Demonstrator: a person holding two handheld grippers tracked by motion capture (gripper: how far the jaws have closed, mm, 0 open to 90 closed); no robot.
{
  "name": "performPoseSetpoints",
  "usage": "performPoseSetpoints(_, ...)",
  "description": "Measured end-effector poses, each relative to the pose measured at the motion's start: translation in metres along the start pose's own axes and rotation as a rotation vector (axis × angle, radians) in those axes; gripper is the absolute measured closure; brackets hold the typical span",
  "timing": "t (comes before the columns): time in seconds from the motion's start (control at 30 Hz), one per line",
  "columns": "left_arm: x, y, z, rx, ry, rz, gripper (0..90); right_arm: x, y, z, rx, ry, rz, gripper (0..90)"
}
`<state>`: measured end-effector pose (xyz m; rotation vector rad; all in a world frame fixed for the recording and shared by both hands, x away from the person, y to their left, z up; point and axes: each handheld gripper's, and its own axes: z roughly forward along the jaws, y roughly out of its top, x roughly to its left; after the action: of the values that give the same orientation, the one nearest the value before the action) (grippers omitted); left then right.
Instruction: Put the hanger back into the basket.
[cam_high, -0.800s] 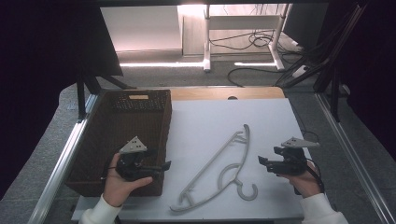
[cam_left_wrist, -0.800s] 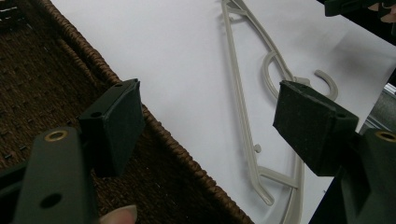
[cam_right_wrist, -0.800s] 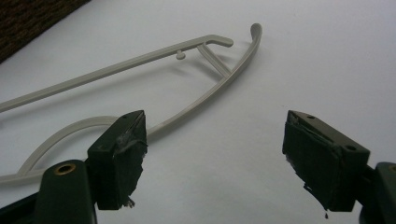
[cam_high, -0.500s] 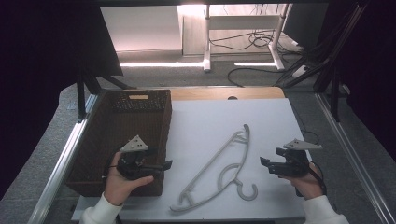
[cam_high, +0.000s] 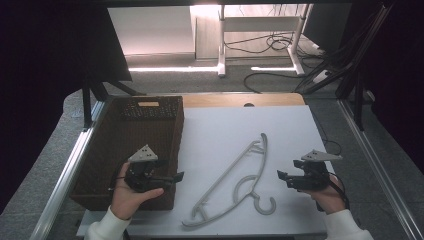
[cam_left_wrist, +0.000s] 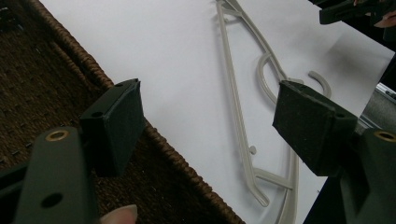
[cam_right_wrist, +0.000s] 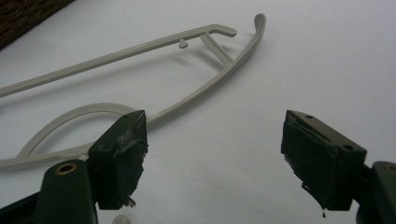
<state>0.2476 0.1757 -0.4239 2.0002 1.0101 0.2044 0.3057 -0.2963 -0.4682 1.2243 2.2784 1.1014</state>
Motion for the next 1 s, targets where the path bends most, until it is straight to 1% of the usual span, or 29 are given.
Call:
performPoseSetpoints(0.43, -0.002, 0.001, 0.006, 0.028, -0.023, -0.003, 26.0, 0.0, -0.001, 0.001, 0.008, 0.004, -0.012, 23.2)
performPoseSetpoints(0.47, -0.004, 0.002, 0.006, 0.031, -0.027, -0.003, 26.4, 0.0, -0.001, 0.001, 0.01, 0.006, -0.014, 23.2)
performPoseSetpoints(0.5, -0.007, 0.003, 0.006, 0.033, -0.032, 0.008, 26.9, 0.0, -0.001, 0.001, 0.013, 0.006, -0.017, 23.2)
performPoseSetpoints(0.53, -0.007, 0.003, 0.006, 0.033, -0.032, 0.008, 27.4, 0.0, -0.001, 0.001, 0.013, 0.006, -0.017, 23.2)
performPoseSetpoints(0.57, -0.014, 0.006, 0.006, 0.034, -0.044, 0.032, 27.8, 0.001, -0.001, 0.002, 0.02, 0.005, -0.02, 23.2)
performPoseSetpoints(0.6, -0.014, 0.006, 0.006, 0.034, -0.044, 0.032, 28.0, 0.001, -0.001, 0.002, 0.021, 0.004, -0.024, 23.2)
performPoseSetpoints(0.63, -0.02, 0.009, 0.008, 0.036, -0.051, 0.052, 28.2, 0.001, -0.001, 0.002, 0.022, 0.004, -0.025, 23.2)
performPoseSetpoints(0.7, -0.025, 0.01, 0.01, 0.041, -0.063, 0.061, 28.7, 0.002, 0.0, 0.002, 0.021, 0.002, -0.025, 23.2)
performPoseSetpoints(0.9, -0.029, 0.011, 0.017, 0.055, -0.079, 0.056, 30.0, 0.001, 0.0, 0.002, 0.02, -0.005, -0.022, 23.2)
performPoseSetpoints(1.0, -0.033, 0.011, 0.02, 0.064, -0.089, 0.063, 30.6, 0.0, -0.001, 0.002, 0.023, -0.008, -0.021, 23.2)
